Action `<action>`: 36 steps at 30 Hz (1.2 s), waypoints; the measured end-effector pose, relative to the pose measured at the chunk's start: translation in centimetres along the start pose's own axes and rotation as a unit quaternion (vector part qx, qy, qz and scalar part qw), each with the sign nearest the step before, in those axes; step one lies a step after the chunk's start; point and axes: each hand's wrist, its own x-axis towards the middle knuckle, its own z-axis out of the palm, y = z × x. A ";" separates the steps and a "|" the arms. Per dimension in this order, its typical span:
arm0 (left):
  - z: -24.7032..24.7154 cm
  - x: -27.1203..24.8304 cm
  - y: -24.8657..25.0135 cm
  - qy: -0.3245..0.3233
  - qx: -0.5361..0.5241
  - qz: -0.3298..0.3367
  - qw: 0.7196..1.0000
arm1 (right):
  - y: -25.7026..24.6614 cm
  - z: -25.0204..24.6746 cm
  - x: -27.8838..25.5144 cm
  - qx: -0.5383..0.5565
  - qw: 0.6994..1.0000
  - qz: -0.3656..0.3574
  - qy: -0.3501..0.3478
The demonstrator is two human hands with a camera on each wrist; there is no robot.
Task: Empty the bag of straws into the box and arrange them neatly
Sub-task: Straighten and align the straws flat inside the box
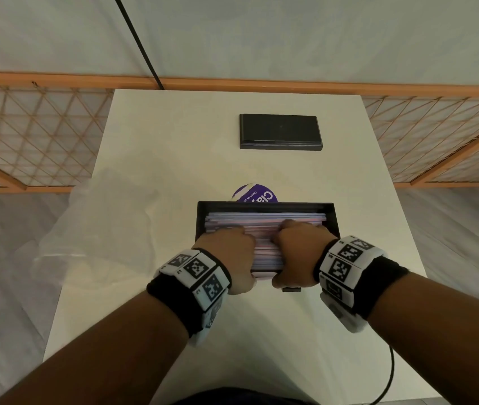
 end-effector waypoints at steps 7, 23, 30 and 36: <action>0.0 -0.3 0.0 0.006 -0.010 -0.002 1.000 | 0.0 -0.4 -0.6 0.017 1.000 -0.015 0.015; 0.1 -1.5 -0.2 0.049 -0.020 0.002 0.999 | 0.0 0.1 -0.4 0.009 1.000 0.003 -0.005; 0.9 -1.0 -0.2 0.040 -0.001 -0.005 0.999 | -0.2 0.4 -0.6 0.008 1.000 0.012 0.011; 0.7 -0.7 -0.2 0.031 -0.003 0.004 0.999 | -0.1 0.2 -0.5 0.008 1.000 0.015 0.008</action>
